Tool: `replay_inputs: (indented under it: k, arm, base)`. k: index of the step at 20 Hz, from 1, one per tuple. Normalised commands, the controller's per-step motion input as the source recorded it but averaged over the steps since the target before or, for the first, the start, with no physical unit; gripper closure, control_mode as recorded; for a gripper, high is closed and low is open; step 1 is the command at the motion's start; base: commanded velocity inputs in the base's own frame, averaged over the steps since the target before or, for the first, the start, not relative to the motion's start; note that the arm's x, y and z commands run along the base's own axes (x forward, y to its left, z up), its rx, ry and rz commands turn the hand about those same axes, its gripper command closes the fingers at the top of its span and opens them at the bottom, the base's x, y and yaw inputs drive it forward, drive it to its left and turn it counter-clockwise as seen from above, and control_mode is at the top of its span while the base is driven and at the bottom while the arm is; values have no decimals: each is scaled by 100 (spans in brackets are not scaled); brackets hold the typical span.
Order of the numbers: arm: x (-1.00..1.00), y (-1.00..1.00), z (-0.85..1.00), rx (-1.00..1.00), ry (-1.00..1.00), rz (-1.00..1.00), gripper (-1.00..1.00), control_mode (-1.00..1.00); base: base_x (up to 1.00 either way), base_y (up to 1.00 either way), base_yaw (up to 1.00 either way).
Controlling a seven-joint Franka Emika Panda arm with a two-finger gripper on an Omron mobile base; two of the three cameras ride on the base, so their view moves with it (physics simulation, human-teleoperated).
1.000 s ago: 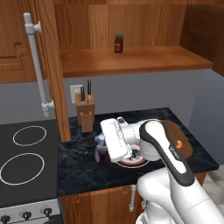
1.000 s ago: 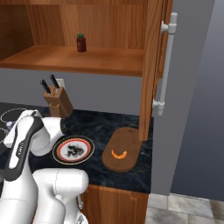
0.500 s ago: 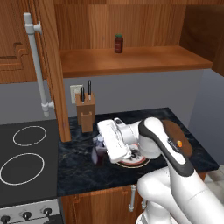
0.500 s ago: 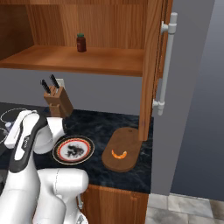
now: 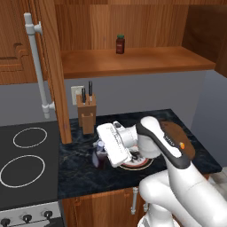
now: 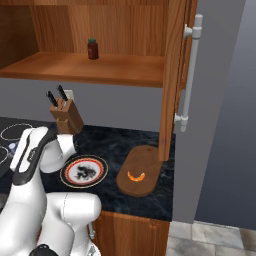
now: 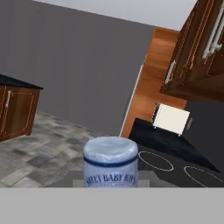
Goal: Pick the shrimp from the plate and place it on the cutting board. Then pick the condiment bottle from the cabinet and place it next to the cutting board.
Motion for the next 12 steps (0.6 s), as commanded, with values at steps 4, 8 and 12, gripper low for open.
replay_inputs:
  k: [4,8,12]
  arm:
    - [5,0,-57,15,-5,-2,100,-100]
    - [1,0,-58,20,-2,-1,100,-100]
    - [3,0,-65,20,0,0,100,-100]
  base:
    - [0,0,0]
    - [0,0,0]
    - [0,0,0]
